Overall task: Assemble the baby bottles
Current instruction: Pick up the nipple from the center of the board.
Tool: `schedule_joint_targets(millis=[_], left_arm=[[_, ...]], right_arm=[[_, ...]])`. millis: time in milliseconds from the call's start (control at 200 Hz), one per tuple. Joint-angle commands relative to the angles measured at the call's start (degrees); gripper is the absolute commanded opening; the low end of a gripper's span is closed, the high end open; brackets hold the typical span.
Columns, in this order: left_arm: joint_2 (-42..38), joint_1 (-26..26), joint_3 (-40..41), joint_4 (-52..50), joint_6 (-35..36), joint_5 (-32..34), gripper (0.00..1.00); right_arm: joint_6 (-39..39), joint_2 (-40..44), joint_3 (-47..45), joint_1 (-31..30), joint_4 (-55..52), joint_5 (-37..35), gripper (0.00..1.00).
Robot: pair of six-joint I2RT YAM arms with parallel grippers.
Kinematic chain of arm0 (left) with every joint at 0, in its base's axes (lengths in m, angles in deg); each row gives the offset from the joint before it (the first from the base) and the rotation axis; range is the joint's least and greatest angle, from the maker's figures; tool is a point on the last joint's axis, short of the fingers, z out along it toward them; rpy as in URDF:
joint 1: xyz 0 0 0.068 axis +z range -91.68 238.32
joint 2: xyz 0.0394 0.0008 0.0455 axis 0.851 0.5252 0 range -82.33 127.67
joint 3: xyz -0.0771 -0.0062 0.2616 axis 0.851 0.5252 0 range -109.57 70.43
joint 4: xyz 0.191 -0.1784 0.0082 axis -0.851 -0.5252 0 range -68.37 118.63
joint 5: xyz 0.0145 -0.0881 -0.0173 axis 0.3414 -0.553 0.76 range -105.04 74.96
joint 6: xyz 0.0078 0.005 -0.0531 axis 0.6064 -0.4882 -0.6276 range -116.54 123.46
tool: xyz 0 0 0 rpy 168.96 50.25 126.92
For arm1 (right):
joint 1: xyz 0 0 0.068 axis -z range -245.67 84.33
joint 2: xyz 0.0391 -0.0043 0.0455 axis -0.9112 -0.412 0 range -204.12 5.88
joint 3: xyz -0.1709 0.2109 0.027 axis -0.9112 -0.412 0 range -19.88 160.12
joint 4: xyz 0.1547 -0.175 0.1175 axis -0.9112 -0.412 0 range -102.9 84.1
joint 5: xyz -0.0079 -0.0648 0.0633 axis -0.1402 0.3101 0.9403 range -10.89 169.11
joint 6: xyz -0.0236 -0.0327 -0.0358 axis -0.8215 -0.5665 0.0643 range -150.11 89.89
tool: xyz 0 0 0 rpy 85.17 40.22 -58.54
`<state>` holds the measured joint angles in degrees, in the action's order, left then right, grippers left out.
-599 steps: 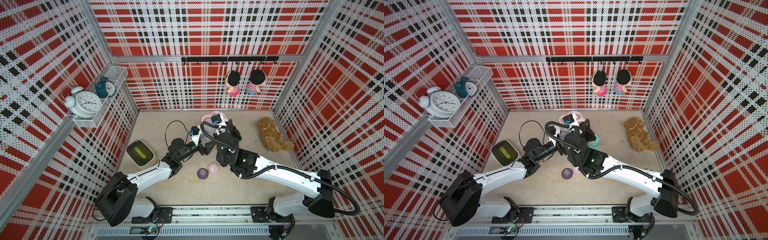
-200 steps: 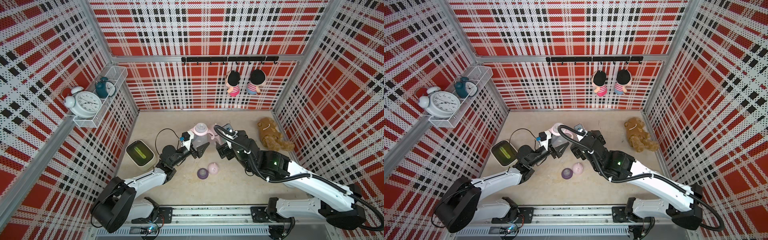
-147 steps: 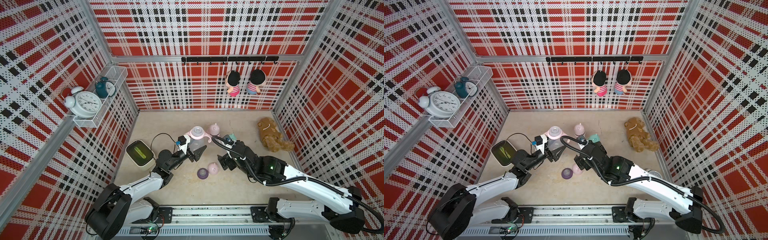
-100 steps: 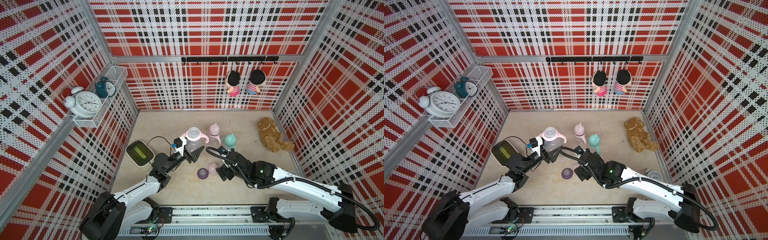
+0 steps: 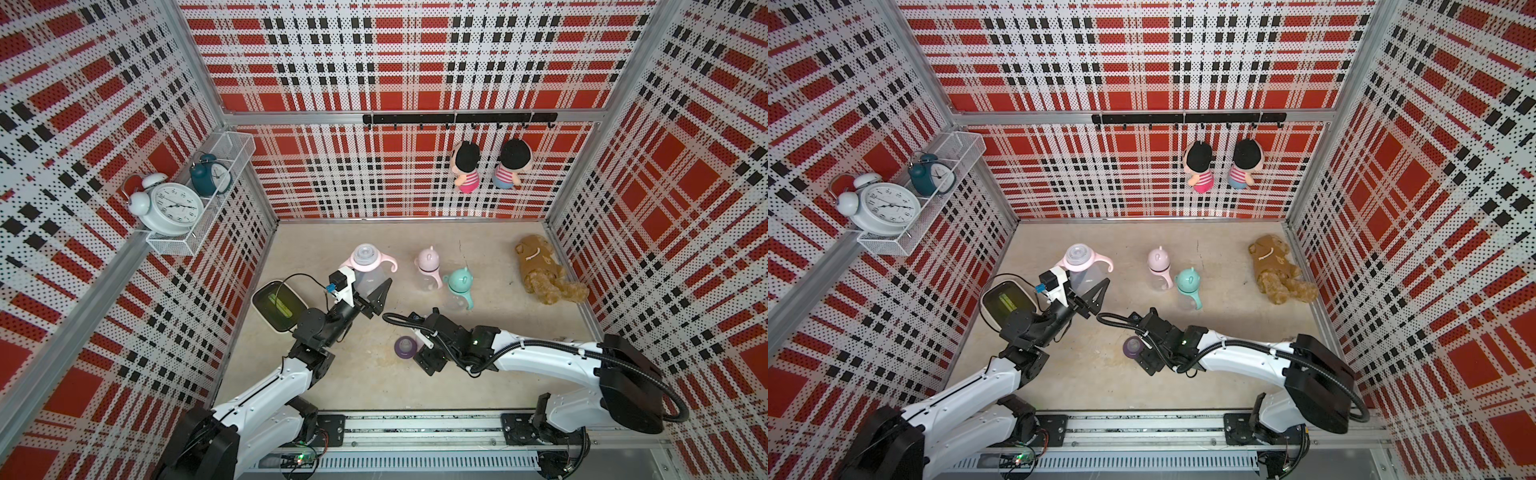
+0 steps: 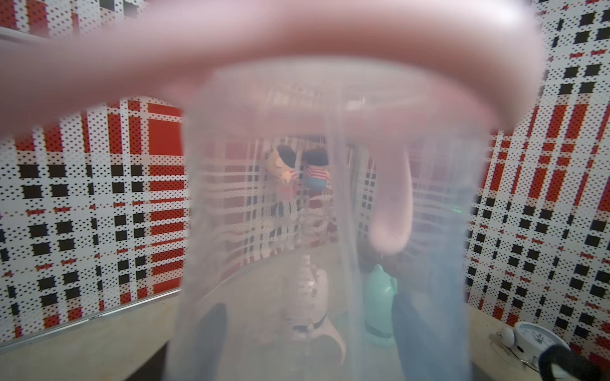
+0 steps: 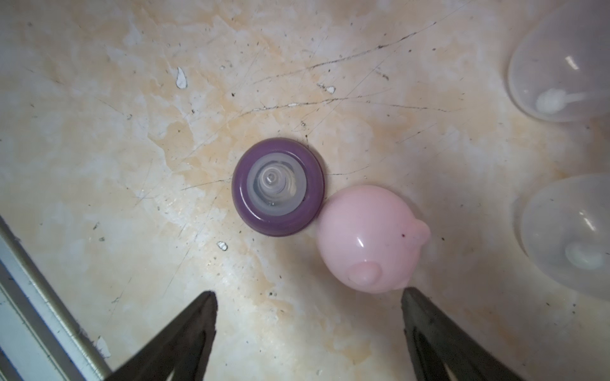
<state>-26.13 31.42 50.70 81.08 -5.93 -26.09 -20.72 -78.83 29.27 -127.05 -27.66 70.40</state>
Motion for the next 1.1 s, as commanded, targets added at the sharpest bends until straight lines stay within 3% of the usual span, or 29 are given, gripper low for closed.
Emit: schedule_joint_targets(millis=[0, 431, 1092], left_arm=[[-1.8, 1.2, -1.8, -0.9, -2.0, 2.1, 0.00], [-2.2, 2.3, -3.5, -3.1, -2.7, 1.3, 0.00], [-0.7, 2.6, -3.9, -3.9, -2.7, 0.5, 0.00]], right_arm=[[-3.6, -4.1, 3.8, -0.1, 3.9, 1.7, 0.89], [-11.1, -17.2, 12.6, 0.0, 4.2, 2.1, 0.88], [-12.0, -22.8, 14.9, 1.3, -2.3, 3.5, 0.77]])
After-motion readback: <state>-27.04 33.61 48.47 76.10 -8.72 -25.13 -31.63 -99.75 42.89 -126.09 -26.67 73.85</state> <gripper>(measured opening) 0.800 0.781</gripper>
